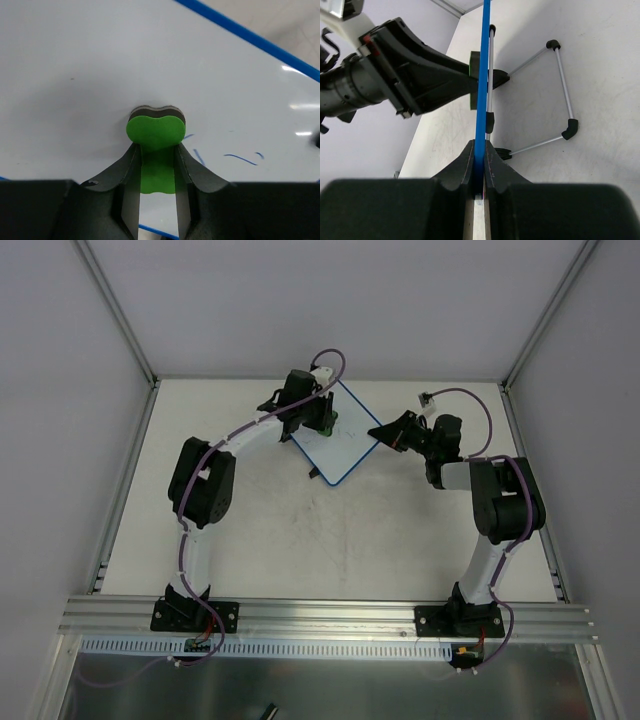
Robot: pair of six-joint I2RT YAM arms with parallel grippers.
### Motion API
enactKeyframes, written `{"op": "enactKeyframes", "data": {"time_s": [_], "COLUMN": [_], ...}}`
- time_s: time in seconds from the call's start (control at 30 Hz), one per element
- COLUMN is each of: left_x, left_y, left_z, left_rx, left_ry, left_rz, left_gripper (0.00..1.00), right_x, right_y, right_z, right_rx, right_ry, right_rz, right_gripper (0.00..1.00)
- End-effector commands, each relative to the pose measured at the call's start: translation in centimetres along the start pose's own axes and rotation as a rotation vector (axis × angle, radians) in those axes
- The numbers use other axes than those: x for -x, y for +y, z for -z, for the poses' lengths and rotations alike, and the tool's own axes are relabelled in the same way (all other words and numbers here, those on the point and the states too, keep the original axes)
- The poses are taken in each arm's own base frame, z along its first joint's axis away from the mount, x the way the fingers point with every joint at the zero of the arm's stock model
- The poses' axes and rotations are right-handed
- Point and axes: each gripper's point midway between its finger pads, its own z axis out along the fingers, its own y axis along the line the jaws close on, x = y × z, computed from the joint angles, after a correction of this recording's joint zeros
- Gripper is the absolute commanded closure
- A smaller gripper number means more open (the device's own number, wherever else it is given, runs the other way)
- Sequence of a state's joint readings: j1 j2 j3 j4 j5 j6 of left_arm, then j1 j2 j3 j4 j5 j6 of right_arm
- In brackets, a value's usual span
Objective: Erase the whiteboard
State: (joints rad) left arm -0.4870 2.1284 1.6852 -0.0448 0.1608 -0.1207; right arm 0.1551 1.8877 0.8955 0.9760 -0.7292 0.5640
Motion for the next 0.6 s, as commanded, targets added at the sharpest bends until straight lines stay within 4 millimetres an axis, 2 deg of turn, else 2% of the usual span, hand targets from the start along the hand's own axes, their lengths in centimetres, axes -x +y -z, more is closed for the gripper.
{"op": "enactKeyframes", "data": {"time_s": [0.0, 0.13, 0.33, 0.47, 0.57], "left_x": [-3.9, -4.4, -5.1, -5.8, -6.3], "left_y": [-5.9, -7.8, -9.3, -11.4, -12.1], "left_z": [-0.3, -0.2, -0.4, -0.1, 0.1], "left_rx": [-0.180, -0.203, -0.182, -0.203, -0.226], "left_ry": [0.091, 0.089, 0.083, 0.084, 0.089], "left_rz": [-0.093, -0.170, -0.319, -0.402, -0.438], "left_gripper": [1.00, 1.00, 1.00, 1.00, 1.00], "right_x": [-0.7, -0.7, -0.7, -0.7, -0.7], "right_y": [3.2, 3.3, 3.3, 3.2, 3.2], "right_z": [-0.8, -0.8, -0.7, -0.7, -0.8], "right_rx": [0.138, 0.140, 0.140, 0.139, 0.142], "right_ry": [0.067, 0.067, 0.067, 0.068, 0.066], "right_rz": [0.071, 0.072, 0.070, 0.066, 0.066], "right_gripper": [1.00, 1.00, 1.00, 1.00, 1.00]}}
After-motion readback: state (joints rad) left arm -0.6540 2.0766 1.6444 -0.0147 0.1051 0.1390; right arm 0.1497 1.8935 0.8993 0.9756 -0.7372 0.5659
